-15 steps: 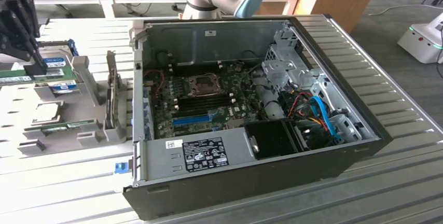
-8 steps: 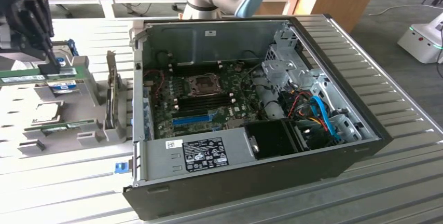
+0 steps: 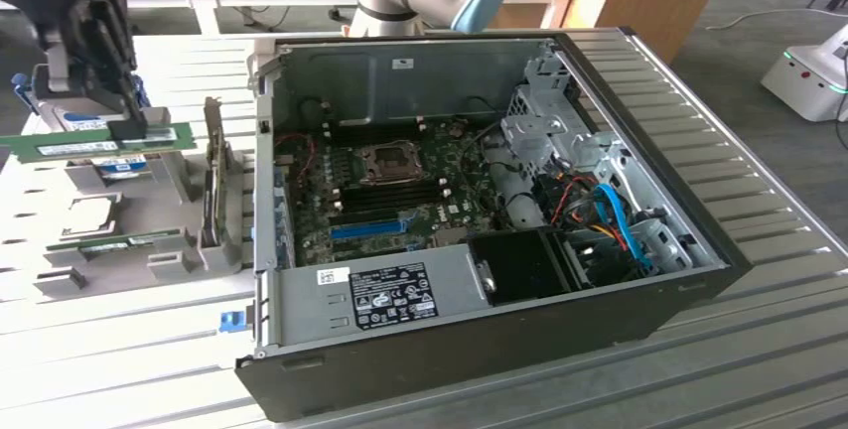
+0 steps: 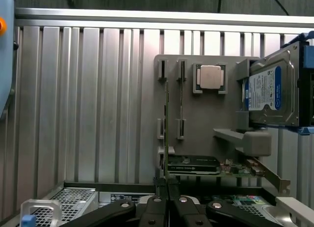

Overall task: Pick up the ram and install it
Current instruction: 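Pick up the ram and move it above insertion slot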

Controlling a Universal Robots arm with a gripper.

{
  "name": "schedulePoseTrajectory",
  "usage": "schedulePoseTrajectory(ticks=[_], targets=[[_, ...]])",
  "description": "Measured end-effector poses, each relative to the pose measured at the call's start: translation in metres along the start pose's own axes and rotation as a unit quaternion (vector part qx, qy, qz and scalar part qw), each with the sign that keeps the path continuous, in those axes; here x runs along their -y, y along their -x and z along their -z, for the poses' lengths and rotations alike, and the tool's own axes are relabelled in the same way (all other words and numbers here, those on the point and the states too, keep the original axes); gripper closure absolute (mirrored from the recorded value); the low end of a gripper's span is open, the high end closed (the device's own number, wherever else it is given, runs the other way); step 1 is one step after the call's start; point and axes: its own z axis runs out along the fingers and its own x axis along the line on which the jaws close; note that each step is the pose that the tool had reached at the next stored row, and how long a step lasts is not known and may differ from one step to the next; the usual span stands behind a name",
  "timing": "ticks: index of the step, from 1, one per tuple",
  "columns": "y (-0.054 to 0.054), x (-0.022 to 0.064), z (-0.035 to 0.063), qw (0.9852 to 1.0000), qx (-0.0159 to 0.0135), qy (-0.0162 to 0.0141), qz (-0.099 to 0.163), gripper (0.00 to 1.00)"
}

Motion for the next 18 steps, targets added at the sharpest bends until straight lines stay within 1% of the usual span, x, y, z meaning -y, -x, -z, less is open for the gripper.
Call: schedulePoseTrajectory(ticks=[8, 18], targets=[[0.000, 0.0251, 0.0006, 1.0000, 0.0000, 0.0015, 0.001, 0.88], [0.000, 0.0554, 0.0014, 1.0000, 0.0000, 0.0041, 0.001, 0.88]])
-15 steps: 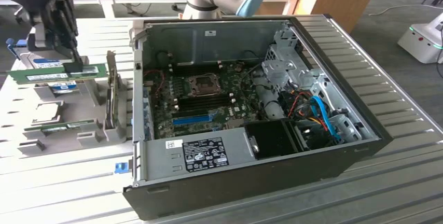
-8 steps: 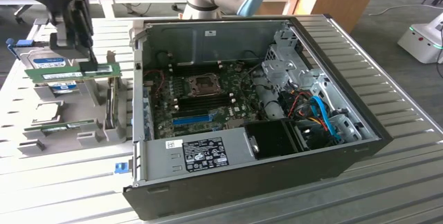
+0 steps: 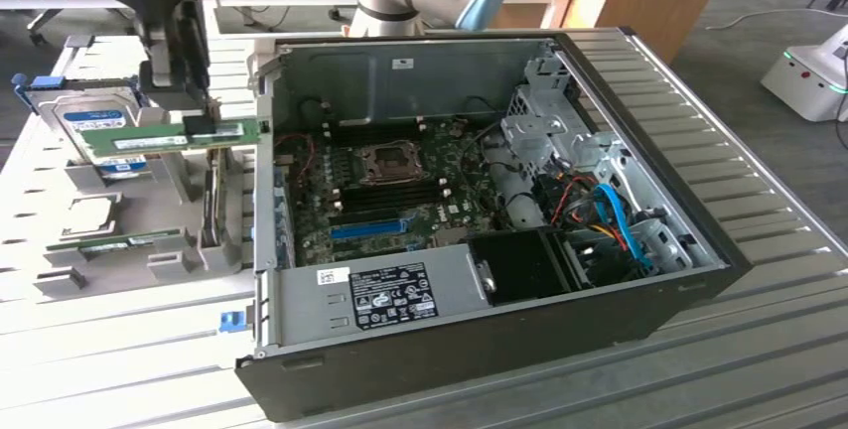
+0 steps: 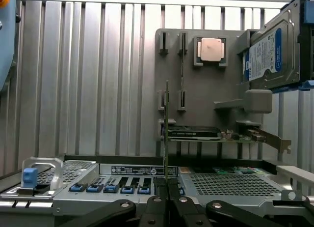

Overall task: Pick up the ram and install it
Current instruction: 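Pick up the ram and move it above insertion slot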

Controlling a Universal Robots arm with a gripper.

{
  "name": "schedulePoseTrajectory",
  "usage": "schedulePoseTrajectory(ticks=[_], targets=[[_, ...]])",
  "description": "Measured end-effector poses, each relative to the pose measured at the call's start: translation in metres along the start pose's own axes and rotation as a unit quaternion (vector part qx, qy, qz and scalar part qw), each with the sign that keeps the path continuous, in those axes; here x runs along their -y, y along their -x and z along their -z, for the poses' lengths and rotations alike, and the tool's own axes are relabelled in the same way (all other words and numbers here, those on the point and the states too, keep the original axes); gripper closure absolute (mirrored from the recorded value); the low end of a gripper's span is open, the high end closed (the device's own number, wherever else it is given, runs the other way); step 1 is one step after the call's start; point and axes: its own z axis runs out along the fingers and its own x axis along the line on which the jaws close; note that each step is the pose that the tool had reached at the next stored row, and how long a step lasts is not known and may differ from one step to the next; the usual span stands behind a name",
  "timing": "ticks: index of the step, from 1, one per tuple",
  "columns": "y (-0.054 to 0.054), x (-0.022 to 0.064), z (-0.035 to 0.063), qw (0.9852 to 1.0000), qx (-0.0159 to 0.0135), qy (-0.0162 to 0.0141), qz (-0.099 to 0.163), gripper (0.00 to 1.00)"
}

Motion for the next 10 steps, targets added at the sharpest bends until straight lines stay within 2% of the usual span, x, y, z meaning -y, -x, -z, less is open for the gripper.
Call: schedulePoseTrajectory(ticks=[10], targets=[[0.000, 0.0307, 0.0011, 1.0000, -0.0001, 0.0032, 0.002, 0.88]])
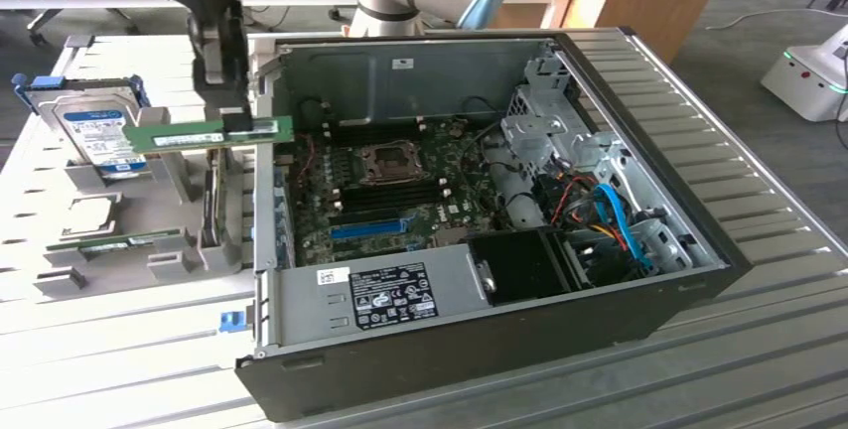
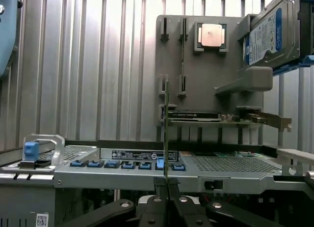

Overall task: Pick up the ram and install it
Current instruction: 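Pick up the ram and move it above insertion slot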

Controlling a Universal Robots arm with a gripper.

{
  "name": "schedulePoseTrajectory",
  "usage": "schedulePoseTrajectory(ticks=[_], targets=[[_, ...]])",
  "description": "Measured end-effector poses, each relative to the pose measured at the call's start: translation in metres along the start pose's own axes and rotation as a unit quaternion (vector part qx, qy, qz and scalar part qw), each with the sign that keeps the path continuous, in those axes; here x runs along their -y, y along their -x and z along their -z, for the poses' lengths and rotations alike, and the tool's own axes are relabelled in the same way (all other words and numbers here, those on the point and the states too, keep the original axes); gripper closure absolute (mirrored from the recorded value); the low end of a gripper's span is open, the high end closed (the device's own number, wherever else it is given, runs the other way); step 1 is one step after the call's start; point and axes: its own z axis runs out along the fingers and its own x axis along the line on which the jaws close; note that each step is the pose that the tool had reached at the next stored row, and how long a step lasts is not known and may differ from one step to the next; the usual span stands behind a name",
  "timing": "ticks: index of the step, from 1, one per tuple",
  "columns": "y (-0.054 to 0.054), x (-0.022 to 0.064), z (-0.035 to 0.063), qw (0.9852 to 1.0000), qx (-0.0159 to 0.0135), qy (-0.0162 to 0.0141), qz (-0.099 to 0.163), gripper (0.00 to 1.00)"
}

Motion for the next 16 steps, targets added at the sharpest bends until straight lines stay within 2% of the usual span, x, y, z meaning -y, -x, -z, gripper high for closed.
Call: schedulePoseTrajectory(ticks=[16], targets=[[-0.001, 0.0574, 0.0023, 1.0000, 0.0001, 0.0066, 0.002, 0.88]])
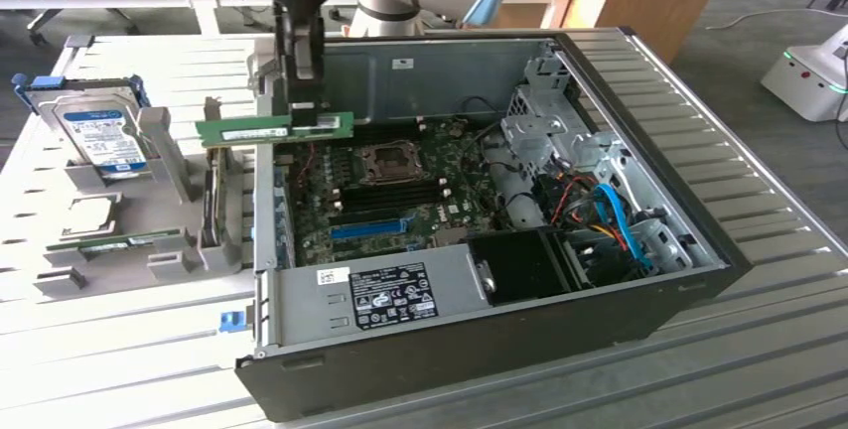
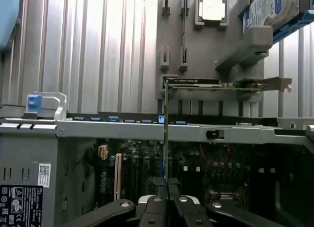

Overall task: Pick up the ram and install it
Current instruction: 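Pick up the ram and move it above insertion slot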

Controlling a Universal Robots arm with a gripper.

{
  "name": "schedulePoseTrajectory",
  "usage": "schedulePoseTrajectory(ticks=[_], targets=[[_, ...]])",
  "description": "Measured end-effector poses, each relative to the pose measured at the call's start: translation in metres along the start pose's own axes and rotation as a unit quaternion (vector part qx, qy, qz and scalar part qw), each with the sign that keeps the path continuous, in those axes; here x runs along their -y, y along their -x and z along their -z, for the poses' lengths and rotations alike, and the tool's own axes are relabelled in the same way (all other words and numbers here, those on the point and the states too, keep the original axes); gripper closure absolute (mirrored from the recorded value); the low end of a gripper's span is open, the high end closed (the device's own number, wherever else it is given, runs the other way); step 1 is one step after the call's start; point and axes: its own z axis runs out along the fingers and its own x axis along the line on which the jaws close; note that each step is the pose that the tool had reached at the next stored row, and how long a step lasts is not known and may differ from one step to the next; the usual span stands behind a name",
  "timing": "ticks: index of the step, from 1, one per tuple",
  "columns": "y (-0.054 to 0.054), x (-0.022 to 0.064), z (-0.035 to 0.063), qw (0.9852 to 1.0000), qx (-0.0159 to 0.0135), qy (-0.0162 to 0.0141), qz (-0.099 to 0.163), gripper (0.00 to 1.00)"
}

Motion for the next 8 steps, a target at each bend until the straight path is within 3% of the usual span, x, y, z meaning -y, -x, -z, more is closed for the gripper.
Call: schedulePoseTrajectory(ticks=[8], targets=[[0.000, 0.0276, 0.0016, 1.0000, -0.0001, 0.0027, 0.001, 0.88]])
